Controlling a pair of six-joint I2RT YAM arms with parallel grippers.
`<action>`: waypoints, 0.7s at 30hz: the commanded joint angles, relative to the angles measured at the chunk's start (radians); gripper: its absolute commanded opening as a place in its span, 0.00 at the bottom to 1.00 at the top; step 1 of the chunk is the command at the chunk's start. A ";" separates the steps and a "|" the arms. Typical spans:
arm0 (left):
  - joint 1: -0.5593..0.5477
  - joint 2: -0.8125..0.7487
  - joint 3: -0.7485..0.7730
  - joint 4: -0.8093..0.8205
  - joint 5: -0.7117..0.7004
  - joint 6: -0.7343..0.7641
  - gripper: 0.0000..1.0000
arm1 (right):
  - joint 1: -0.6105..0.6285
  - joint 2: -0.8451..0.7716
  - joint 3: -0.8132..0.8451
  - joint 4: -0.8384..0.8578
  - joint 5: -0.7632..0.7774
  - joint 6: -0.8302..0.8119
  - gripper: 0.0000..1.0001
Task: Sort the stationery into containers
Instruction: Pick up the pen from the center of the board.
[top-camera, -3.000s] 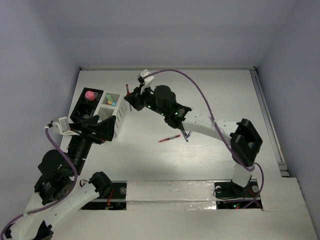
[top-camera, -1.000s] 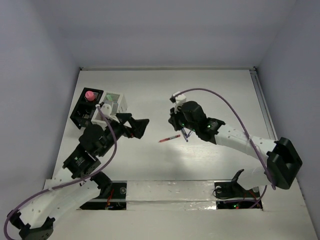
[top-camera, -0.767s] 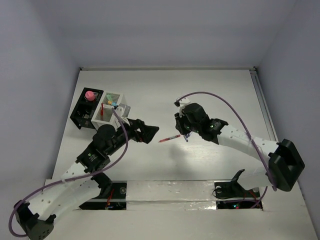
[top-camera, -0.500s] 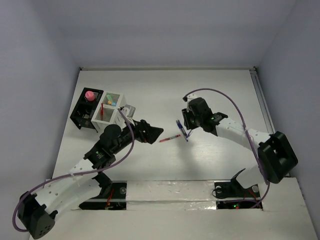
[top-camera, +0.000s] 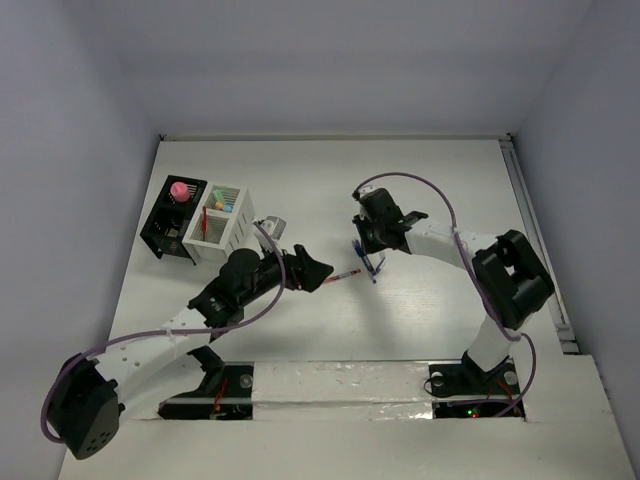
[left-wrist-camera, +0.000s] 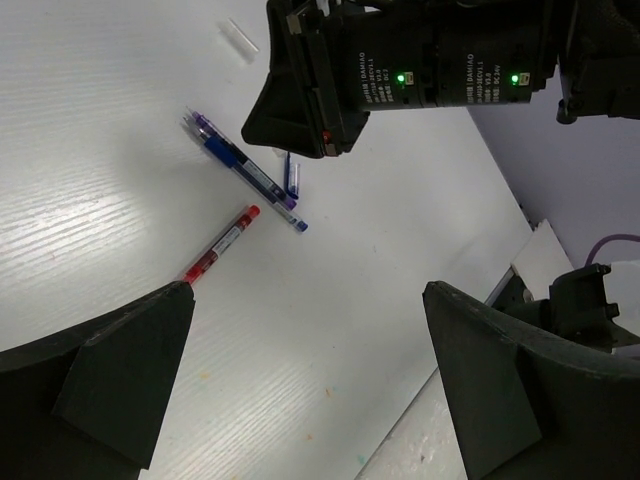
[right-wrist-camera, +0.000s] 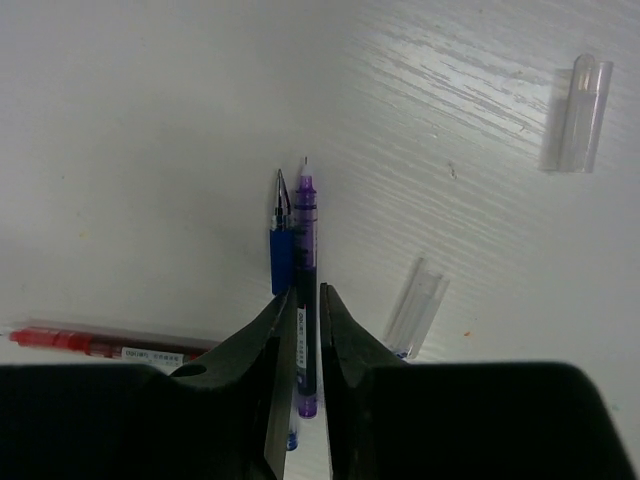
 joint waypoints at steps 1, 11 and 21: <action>0.005 0.007 -0.010 0.107 0.029 0.001 0.99 | -0.004 0.025 0.068 -0.011 0.007 -0.001 0.22; 0.005 0.053 -0.033 0.162 0.045 -0.001 0.99 | -0.004 0.038 0.033 0.055 -0.124 0.028 0.21; 0.005 0.065 -0.035 0.176 0.043 -0.001 0.99 | -0.004 0.035 0.048 0.052 -0.053 0.027 0.21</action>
